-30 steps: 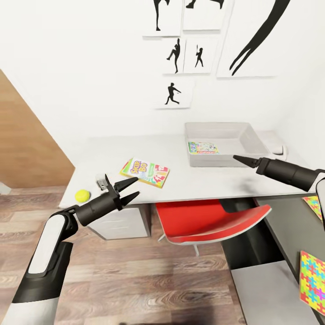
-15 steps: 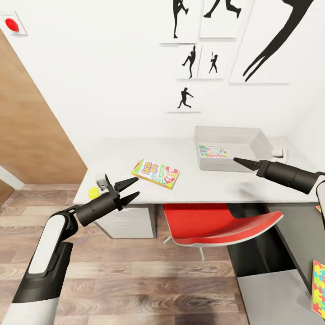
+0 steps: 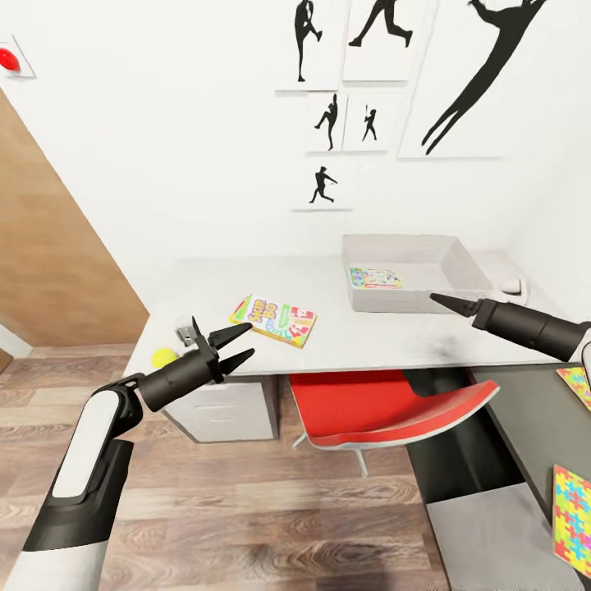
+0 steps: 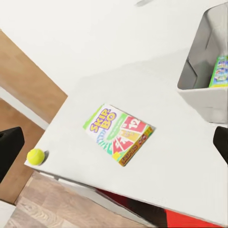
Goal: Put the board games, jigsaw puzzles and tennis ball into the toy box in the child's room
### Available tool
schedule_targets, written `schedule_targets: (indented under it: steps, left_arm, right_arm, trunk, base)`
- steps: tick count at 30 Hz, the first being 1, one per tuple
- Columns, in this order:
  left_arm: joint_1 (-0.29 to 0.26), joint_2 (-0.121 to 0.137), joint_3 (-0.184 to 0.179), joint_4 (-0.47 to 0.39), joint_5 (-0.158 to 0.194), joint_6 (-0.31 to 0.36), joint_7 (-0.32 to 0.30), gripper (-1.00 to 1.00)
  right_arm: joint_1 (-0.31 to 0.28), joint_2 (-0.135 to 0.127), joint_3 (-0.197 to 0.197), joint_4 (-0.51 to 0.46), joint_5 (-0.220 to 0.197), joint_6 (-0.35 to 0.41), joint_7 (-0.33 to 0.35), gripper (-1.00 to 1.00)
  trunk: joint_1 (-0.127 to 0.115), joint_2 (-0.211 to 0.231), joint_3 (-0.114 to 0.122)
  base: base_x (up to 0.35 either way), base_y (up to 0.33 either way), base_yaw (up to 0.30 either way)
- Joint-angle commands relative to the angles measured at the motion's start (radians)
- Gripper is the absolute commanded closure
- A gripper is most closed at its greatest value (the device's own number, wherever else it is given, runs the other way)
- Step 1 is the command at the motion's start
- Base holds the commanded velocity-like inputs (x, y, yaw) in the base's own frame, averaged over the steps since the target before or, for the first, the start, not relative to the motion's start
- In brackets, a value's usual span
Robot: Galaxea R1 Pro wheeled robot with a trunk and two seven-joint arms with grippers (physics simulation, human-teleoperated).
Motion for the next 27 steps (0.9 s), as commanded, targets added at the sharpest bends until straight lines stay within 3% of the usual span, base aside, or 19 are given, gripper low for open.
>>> schedule_targets:
  steps: [1,8,13,18,27]
  left_arm:
    - [-0.001,0.000,0.001,0.000,-0.003,0.004,-0.002,-1.00]
    - [-0.001,-0.004,0.001,0.000,-0.003,0.004,0.001,-1.00]
    - [-0.001,-0.006,0.000,0.000,-0.004,0.004,0.004,-1.00]
    - [-0.001,-0.006,0.000,0.000,-0.004,0.004,0.006,-1.00]
    - [-0.002,-0.007,0.000,0.000,-0.006,0.004,0.007,-1.00]
  right_arm:
    - [-0.001,0.000,-0.001,0.000,0.003,0.005,0.006,-1.00]
    - [0.049,-0.018,-0.030,0.000,0.003,0.009,0.010,-1.00]
    - [0.124,-0.060,-0.074,0.000,0.003,0.033,0.014,-1.00]
    - [0.163,-0.082,-0.100,0.000,0.003,0.045,0.017,-1.00]
    - [0.201,-0.102,-0.122,0.000,0.004,0.056,0.023,-1.00]
  trunk:
    - [0.001,-0.002,0.000]
    - [0.001,-0.002,0.009]
    - [0.001,-0.002,0.015]
    - [0.001,-0.002,0.021]
    - [0.001,-0.002,0.031]
  base:
    - [-0.001,0.001,-0.174]
    - [0.000,0.001,-0.190]
    - [0.000,0.000,-0.203]
    - [0.000,0.000,-0.209]
    - [0.000,0.000,-0.225]
